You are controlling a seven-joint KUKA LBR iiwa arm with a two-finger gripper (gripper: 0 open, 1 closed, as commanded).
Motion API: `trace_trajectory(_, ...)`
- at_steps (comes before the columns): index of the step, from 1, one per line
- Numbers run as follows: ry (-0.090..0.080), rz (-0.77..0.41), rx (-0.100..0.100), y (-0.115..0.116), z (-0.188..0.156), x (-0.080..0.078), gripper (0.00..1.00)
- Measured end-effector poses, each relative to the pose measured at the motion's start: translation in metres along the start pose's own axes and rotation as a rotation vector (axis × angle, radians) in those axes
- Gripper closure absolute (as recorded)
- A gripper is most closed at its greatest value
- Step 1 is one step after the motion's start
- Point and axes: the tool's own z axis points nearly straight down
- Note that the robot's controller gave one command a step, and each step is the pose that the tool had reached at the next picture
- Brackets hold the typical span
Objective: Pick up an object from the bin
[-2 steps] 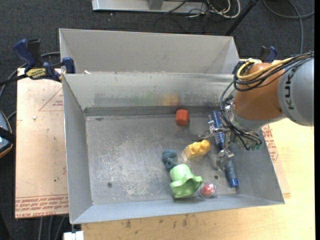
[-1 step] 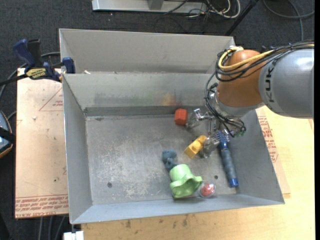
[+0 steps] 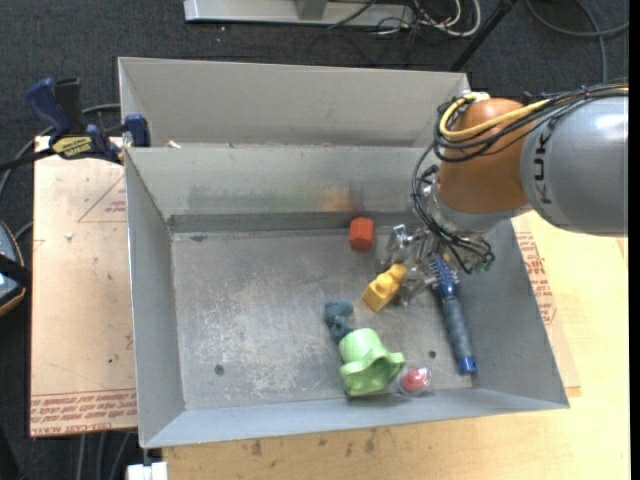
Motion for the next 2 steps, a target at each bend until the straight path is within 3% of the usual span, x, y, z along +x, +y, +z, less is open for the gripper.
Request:
trace_trajectory(1, -0.004, -0.177, 0.002, 0.007, -0.167, -0.007, 1.0)
trace_trajectory(2, -0.004, -0.347, 0.0, 0.055, -0.267, -0.037, 1.0)
